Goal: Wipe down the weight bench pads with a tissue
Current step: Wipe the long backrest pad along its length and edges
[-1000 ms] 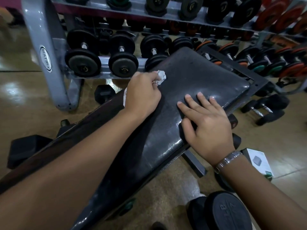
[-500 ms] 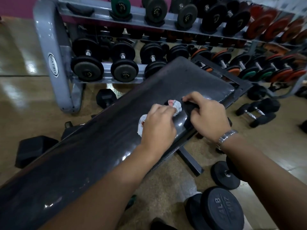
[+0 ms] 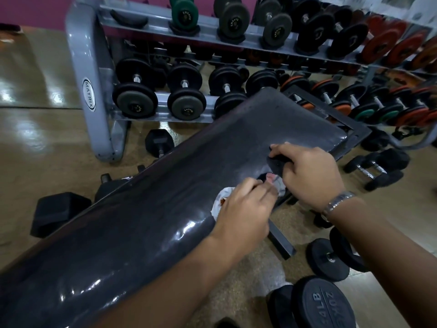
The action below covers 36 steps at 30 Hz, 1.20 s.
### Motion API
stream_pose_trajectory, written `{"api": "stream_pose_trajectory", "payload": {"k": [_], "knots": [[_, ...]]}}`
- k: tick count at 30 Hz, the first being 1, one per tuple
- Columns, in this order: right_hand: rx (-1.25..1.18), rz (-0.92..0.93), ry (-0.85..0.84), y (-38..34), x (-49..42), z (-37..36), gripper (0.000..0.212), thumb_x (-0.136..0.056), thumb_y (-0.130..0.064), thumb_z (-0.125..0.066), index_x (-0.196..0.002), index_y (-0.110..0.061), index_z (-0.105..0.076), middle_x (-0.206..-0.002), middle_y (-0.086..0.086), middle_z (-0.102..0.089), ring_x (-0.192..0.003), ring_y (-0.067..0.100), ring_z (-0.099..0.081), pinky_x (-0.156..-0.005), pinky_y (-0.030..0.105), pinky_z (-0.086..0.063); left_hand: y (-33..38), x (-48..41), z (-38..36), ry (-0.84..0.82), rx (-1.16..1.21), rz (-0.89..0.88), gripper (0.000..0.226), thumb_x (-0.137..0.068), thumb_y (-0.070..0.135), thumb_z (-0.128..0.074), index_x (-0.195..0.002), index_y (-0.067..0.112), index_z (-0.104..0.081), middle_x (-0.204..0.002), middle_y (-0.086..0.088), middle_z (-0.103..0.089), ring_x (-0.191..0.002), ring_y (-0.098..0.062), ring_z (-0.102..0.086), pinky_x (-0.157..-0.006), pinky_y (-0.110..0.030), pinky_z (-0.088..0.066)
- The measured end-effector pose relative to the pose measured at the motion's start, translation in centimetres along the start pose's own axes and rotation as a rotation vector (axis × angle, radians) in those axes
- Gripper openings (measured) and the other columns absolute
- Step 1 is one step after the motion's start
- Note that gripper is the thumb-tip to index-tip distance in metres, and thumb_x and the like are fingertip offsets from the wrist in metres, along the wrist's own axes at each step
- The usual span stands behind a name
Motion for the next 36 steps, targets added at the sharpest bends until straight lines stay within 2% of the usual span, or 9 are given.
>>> {"api": "stream_pose_trajectory", "payload": {"k": [8, 10, 12, 14, 16, 22, 27, 31, 36], "knots": [[-0.023, 0.054, 0.084, 0.0, -0.1, 0.4, 0.047, -0.072, -0.009, -0.043, -0.107, -0.021, -0.071, -0.110, -0.006, -0.073, -0.105, 0.021, -0.066, -0.087, 0.045, -0.051, 1.7, 1.4, -1.6, -0.068, -0.043, -0.256, 0.036, -0.088, 0.000, -0.057, -0.122, 0.001, -0.067, -0.125, -0.010, -0.068, -0.107, -0.025, -0.057, -0.086, -0.036, -0.052], [-0.069, 0.063, 0.114, 0.6, -0.2, 0.4, 0.046, -0.072, -0.008, -0.043, -0.108, -0.020, -0.071, -0.114, -0.006, -0.071, -0.107, 0.021, -0.063, -0.091, 0.045, -0.050, 1.3, 0.8, -0.5, -0.014, 0.046, -0.249, 0.038, -0.086, -0.003, -0.057, -0.121, 0.002, -0.069, -0.121, -0.007, -0.070, -0.105, -0.024, -0.059, -0.086, -0.029, -0.050], [-0.081, 0.065, 0.160, 1.3, -0.2, 0.5, 0.043, -0.074, -0.010, -0.042, -0.105, -0.018, -0.070, -0.114, -0.006, -0.070, -0.106, 0.023, -0.060, -0.091, 0.047, -0.048, -0.3, -0.8, 1.7, 0.125, 0.151, -0.140, 0.037, -0.084, -0.002, -0.057, -0.117, 0.007, -0.072, -0.117, -0.001, -0.072, -0.102, -0.024, -0.061, -0.088, -0.026, -0.047], [-0.049, 0.070, 0.194, 2.1, -0.2, 0.4, 0.038, -0.078, -0.012, -0.042, -0.102, -0.017, -0.071, -0.109, -0.004, -0.069, -0.103, 0.027, -0.059, -0.087, 0.049, -0.046, -3.4, -3.3, 3.3, 0.272, 0.233, 0.017, 0.035, -0.087, 0.001, -0.055, -0.115, 0.011, -0.073, -0.113, 0.002, -0.073, -0.099, -0.025, -0.061, -0.082, -0.041, -0.054], [-0.035, 0.086, 0.204, 2.7, 0.0, 0.0, 0.031, -0.084, -0.012, -0.045, -0.100, -0.016, -0.072, -0.105, -0.001, -0.068, -0.099, 0.029, -0.058, -0.084, 0.050, -0.045, -7.1, -6.2, 3.7, 0.349, 0.217, 0.138, 0.034, -0.085, -0.004, -0.059, -0.113, 0.009, -0.074, -0.107, -0.001, -0.075, -0.093, -0.027, -0.060, -0.081, -0.041, -0.053], [-0.003, 0.111, 0.244, 3.1, 0.4, -0.3, 0.025, -0.084, -0.014, -0.052, -0.095, -0.014, -0.075, -0.088, 0.002, -0.065, -0.081, 0.029, -0.056, -0.071, 0.046, -0.046, -16.4, -13.5, 1.4, 0.237, 0.136, 0.474, 0.032, -0.094, 0.005, -0.053, -0.116, 0.014, -0.074, -0.107, -0.007, -0.074, -0.113, -0.025, -0.057, -0.099, -0.035, -0.048], [-0.003, 0.107, 0.273, 3.4, 0.3, -0.4, 0.024, -0.083, -0.012, -0.053, -0.092, -0.017, -0.075, -0.085, -0.001, -0.065, -0.079, 0.028, -0.057, -0.069, 0.045, -0.045, -18.3, -16.2, -1.0, 0.120, 0.195, 0.620, 0.027, -0.096, 0.011, -0.054, -0.113, 0.018, -0.075, -0.118, -0.007, -0.071, -0.111, -0.022, -0.064, -0.093, -0.025, -0.048], [-0.022, 0.095, 0.274, 3.4, 0.1, -0.4, 0.025, -0.083, -0.014, -0.051, -0.090, -0.018, -0.074, -0.082, 0.000, -0.064, -0.077, 0.029, -0.056, -0.068, 0.046, -0.045, -18.0, -16.1, -1.0, 0.113, 0.225, 0.664, 0.028, -0.094, 0.009, -0.053, -0.106, 0.020, -0.077, -0.111, -0.005, -0.073, -0.105, -0.020, -0.065, -0.082, -0.022, -0.045], [-0.025, 0.059, 0.261, 3.1, 0.3, -0.4, 0.027, -0.082, -0.016, -0.048, -0.092, -0.019, -0.074, -0.084, -0.001, -0.064, -0.081, 0.029, -0.056, -0.070, 0.045, -0.046, -15.5, -14.8, -0.4, 0.171, 0.230, 0.601, 0.036, -0.088, 0.002, -0.053, -0.111, 0.018, -0.076, -0.112, -0.003, -0.074, -0.109, -0.021, -0.065, -0.091, -0.025, -0.049]]}}
Point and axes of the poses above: each hand's wrist, its own x-axis away from the middle knuckle, its own z-axis out of the back of the hand, y = z × x, the point moved 6 cm from there along -x, towards the middle knuckle
